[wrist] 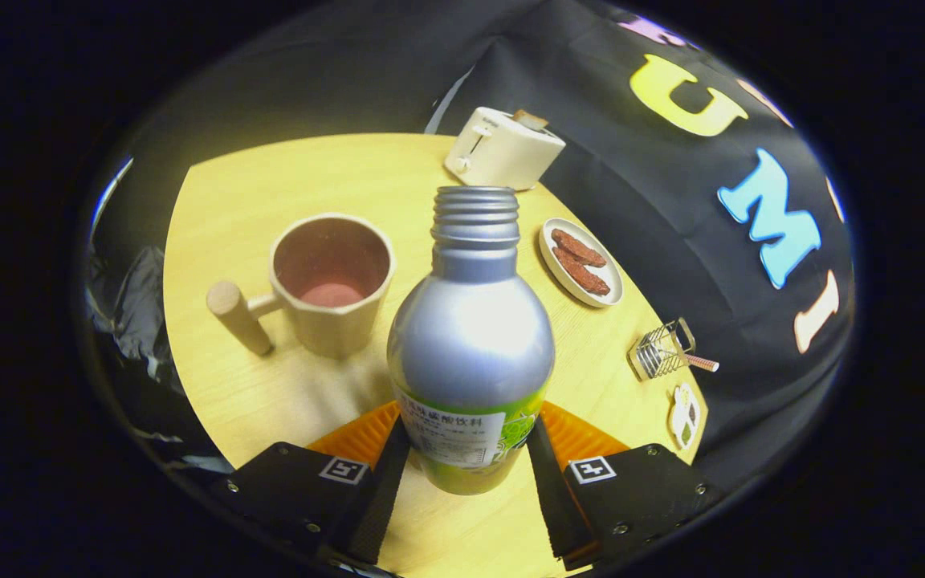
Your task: Take the bottle from table, then pour the juice into the cup, finally place the bottle on the coaster
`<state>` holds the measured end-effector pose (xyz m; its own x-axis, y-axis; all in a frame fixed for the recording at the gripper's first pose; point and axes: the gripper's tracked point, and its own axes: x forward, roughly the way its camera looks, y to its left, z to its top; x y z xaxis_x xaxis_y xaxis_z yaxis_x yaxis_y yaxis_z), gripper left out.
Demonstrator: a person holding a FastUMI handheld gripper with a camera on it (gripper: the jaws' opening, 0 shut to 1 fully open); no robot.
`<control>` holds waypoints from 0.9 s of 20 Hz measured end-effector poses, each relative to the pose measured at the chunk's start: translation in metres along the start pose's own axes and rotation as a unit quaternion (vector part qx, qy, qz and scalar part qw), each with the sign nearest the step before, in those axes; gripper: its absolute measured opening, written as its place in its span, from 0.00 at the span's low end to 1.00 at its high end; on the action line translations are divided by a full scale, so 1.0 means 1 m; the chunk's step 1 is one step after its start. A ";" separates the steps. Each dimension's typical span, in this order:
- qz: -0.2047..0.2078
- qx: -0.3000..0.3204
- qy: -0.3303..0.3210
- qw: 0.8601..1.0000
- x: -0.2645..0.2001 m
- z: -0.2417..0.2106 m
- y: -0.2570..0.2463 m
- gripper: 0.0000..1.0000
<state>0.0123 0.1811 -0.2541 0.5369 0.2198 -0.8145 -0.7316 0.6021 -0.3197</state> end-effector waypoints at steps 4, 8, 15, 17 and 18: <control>0.012 0.071 -0.040 0.997 0.008 0.013 -0.011 0.76; 0.017 0.106 -0.075 0.991 0.017 0.024 -0.027 0.76; 0.015 0.136 -0.123 0.983 0.037 0.047 -0.051 0.76; 0.010 0.146 -0.136 0.980 0.045 0.055 -0.058 0.76; 0.008 0.150 -0.142 0.978 0.050 0.058 -0.062 0.76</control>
<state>0.1088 0.1989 -0.2470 0.6523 0.4093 -0.6379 -0.6072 0.7860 -0.1165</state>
